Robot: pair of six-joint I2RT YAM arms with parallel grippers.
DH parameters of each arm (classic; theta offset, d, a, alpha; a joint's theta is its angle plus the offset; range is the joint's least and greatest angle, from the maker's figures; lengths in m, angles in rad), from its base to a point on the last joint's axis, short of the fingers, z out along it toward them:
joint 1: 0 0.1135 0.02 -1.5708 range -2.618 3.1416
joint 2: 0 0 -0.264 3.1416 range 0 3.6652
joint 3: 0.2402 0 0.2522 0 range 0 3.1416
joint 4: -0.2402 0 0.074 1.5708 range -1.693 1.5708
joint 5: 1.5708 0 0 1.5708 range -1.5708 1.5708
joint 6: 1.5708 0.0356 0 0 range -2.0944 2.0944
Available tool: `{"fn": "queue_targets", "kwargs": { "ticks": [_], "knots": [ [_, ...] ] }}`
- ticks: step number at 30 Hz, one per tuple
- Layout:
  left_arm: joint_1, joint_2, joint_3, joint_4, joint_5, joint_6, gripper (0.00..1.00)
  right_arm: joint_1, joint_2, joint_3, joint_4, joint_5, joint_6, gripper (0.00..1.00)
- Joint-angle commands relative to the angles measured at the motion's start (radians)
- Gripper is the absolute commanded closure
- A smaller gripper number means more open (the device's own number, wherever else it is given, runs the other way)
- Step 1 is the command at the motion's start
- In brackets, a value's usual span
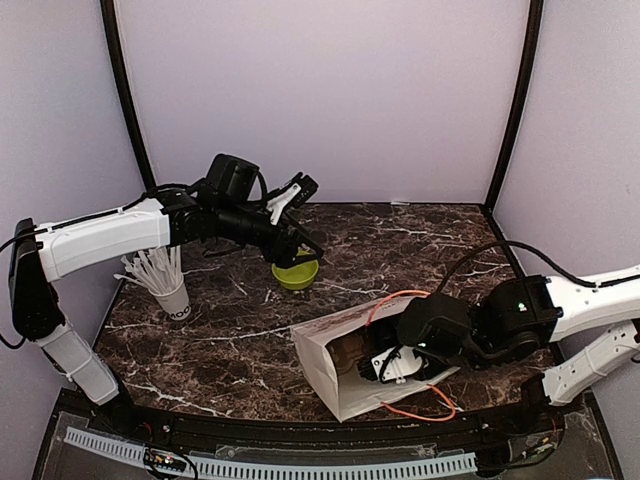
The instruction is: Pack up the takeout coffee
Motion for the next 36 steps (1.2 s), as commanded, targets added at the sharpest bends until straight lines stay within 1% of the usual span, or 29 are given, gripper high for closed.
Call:
{"fn": "queue_targets", "kwargs": {
  "ticks": [1,16,23,28,32,36],
  "knots": [
    [0.004,-0.001,0.005,-0.019,0.036,0.019,0.29,-0.023,0.006,-0.021,0.089,-0.015,-0.016,0.72],
    [-0.001,0.024,0.009,-0.030,0.050,0.030,0.29,-0.068,0.021,-0.058,0.116,-0.068,-0.014,0.73],
    [0.001,0.025,0.009,-0.032,0.037,0.032,0.29,-0.122,0.054,-0.058,0.143,-0.100,-0.027,0.73],
    [0.001,0.025,0.015,-0.043,0.025,0.028,0.29,-0.165,0.099,0.005,0.092,-0.163,-0.010,0.73],
    [0.019,-0.003,0.014,-0.014,0.061,-0.009,0.29,-0.204,0.157,0.103,-0.003,-0.247,0.024,0.73],
    [0.034,-0.026,0.005,-0.003,0.051,-0.017,0.29,-0.256,0.225,0.204,-0.087,-0.327,0.056,0.74]
  ]
}}
